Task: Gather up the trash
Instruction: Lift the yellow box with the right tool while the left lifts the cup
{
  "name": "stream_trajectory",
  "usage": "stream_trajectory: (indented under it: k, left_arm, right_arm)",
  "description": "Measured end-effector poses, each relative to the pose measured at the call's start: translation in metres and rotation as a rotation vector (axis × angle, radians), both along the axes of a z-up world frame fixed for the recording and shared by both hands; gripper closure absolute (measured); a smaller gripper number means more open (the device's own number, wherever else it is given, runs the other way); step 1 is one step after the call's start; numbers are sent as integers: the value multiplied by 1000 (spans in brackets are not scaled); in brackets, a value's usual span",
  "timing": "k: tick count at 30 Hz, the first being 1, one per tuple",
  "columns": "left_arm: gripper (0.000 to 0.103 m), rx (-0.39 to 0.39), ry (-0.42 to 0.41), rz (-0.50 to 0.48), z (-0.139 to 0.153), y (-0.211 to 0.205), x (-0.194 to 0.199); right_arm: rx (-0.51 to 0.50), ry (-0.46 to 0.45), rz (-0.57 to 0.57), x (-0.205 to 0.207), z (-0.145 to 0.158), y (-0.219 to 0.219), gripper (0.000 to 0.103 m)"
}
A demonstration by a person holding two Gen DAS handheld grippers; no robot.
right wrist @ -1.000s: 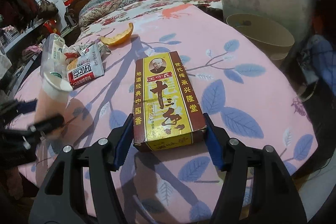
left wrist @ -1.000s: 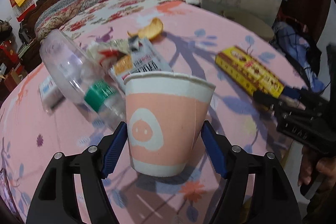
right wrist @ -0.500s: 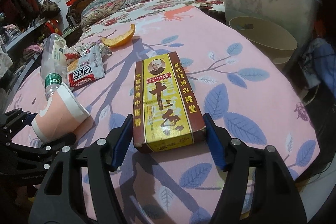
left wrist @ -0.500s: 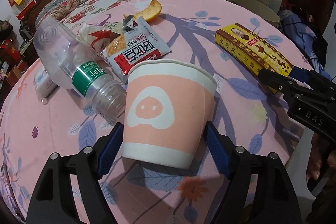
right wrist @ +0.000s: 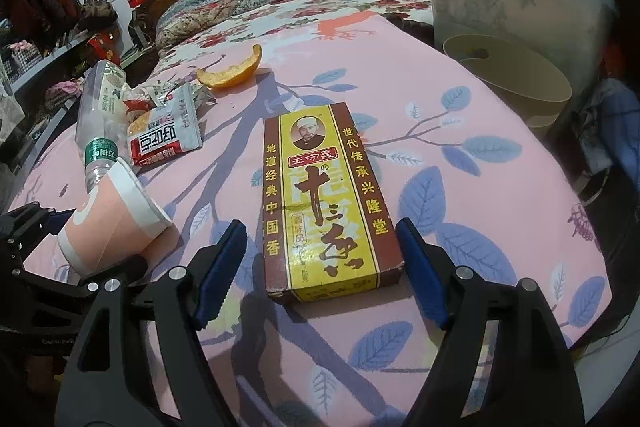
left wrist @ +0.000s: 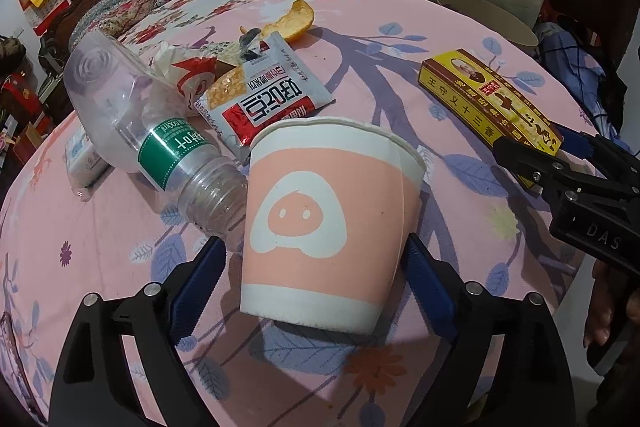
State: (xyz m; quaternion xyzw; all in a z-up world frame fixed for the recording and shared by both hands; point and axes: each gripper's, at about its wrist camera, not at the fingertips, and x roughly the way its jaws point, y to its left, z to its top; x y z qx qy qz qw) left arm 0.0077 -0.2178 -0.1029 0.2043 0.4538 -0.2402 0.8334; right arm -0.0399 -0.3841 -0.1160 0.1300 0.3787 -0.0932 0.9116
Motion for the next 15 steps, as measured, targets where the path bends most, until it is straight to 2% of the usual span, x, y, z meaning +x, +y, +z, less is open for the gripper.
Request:
stream_trajectory:
  k: [15]
  left_arm:
    - [15,-9,8,7,-1,1,1]
  right_arm:
    - [-6,3,1,-1,-1,0,26]
